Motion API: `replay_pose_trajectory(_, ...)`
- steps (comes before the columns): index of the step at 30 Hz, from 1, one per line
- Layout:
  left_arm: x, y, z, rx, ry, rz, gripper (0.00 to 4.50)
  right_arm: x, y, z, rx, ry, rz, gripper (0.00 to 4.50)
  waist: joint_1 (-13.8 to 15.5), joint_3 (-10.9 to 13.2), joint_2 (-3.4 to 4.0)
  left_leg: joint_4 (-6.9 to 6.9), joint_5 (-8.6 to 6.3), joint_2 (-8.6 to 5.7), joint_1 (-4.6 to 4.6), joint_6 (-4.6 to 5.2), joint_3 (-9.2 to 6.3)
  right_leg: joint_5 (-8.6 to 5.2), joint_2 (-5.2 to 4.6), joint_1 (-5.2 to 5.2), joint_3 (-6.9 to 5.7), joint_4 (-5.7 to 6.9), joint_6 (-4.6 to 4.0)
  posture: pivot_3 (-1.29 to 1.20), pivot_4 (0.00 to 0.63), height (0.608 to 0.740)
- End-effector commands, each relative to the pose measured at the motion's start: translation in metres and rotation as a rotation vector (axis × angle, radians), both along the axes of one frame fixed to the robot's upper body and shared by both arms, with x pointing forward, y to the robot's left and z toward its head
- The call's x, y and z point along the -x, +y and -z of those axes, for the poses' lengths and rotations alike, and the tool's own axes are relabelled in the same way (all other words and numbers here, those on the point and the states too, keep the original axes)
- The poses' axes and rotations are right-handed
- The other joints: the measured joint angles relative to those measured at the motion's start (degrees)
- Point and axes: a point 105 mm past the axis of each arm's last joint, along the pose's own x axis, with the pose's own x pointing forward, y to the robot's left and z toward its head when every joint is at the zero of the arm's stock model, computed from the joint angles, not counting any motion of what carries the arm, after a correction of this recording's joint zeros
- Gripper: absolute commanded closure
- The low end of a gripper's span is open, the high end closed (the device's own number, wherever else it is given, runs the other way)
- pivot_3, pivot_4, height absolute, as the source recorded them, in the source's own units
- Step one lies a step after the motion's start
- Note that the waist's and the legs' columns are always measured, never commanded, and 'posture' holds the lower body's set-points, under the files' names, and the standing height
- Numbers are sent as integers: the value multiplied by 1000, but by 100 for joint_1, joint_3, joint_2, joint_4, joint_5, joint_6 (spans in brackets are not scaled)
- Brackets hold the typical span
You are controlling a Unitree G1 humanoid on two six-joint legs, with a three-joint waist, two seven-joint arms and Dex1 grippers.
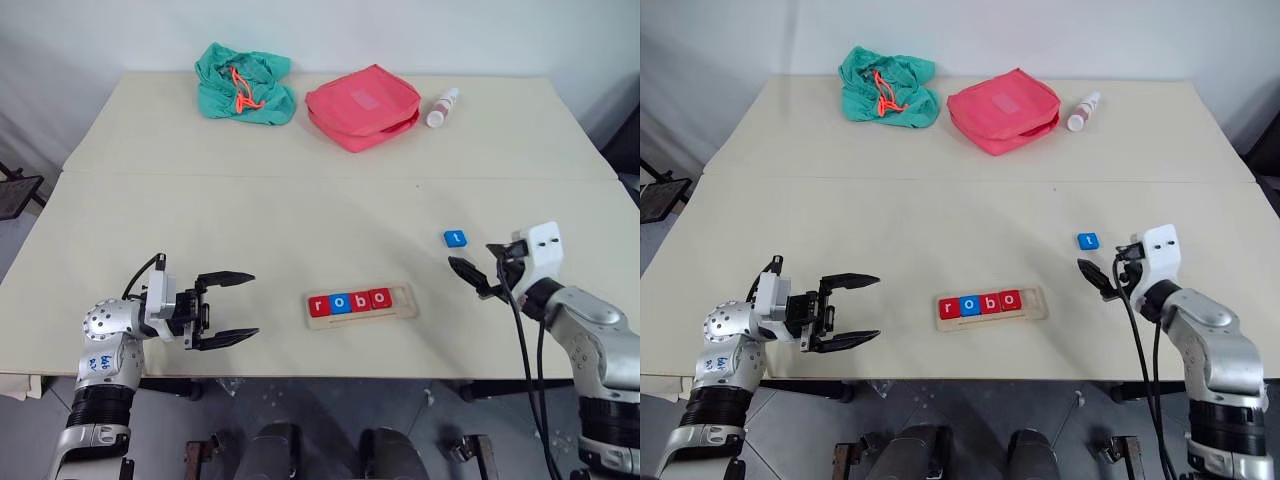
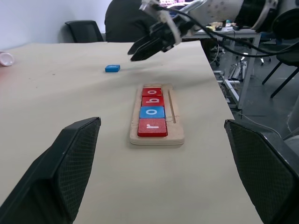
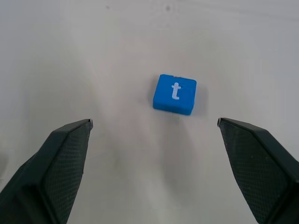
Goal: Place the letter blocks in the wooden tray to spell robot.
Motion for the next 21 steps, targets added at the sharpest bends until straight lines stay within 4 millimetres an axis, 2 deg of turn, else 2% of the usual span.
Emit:
replay_pose_trajectory(1,4,0,-6,-1,-31,-2,0,-23,-2,-5,29,-17,36,27,-41,0,0,1,0,-2,0,0,5,0,-2,0,1,-2,0,0,150,740)
replay_pose_trajectory(5,8,1,-5,-2,-31,-16,0,-46,-2,0,-12,29,75,27,-62,0,0,0,0,5,1,0,9,0,1,-4,1,-1,0,0,150,740)
replay_pose_trajectory(13,11,2,-5,-1,-29,-42,0,-59,6,9,2,56,52,27,-55,0,0,1,0,4,-1,0,9,0,0,-9,2,5,0,0,150,740)
replay_pose_trajectory(16,12,3,-4,-1,-29,-47,0,-56,10,7,11,32,39,609,-57,0,0,3,0,5,-2,0,10,0,0,-8,4,6,0,0,150,740)
replay_pose_trajectory(21,12,2,-2,0,-26,-47,0,-45,15,6,15,9,41,2278,-56,0,0,-2,0,5,-2,-1,8,0,0,-10,2,7,0,0,150,740)
